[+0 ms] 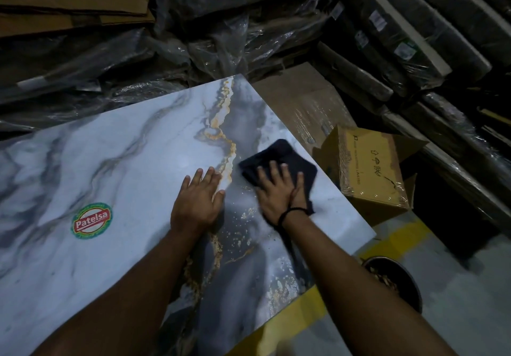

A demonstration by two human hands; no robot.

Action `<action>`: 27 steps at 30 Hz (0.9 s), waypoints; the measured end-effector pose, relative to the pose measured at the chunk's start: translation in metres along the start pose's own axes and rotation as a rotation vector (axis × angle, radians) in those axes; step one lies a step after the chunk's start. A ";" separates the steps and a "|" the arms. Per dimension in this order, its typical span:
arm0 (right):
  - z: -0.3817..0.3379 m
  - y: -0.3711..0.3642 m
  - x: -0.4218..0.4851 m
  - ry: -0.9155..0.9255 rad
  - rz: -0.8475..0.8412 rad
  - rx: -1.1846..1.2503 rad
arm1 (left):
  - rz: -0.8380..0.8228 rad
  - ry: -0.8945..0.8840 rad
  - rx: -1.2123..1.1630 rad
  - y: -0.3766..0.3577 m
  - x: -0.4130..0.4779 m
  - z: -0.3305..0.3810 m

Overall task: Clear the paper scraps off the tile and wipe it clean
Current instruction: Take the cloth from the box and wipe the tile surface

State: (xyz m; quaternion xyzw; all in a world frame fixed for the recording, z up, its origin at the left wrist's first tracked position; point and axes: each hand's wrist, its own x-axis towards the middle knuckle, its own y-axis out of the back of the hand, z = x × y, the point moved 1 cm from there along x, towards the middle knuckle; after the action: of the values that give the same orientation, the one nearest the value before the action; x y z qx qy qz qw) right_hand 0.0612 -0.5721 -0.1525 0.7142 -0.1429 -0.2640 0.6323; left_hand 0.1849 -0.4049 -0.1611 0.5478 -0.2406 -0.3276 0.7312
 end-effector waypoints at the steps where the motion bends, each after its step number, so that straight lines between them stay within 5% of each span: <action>1: -0.019 -0.002 -0.003 0.065 0.003 0.011 | 0.006 0.000 -0.016 0.000 0.000 0.000; 6: -0.027 -0.006 0.000 0.159 0.014 0.002 | 0.021 -0.001 -0.054 -0.001 -0.001 -0.002; 14: 0.055 0.018 0.057 -0.258 -0.063 0.067 | 0.020 0.011 -0.021 -0.004 0.002 -0.003; 23: -0.043 0.003 0.040 0.203 -0.004 -0.011 | 0.123 -0.030 -0.023 -0.003 -0.003 -0.003; 27: 0.012 0.009 0.067 0.060 0.011 -0.029 | 0.174 -0.037 -0.071 -0.002 -0.004 -0.002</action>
State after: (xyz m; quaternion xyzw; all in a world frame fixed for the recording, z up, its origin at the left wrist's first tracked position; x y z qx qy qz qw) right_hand 0.1106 -0.6199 -0.1572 0.7119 -0.1238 -0.2409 0.6479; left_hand 0.1832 -0.4007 -0.1638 0.4924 -0.2889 -0.2814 0.7713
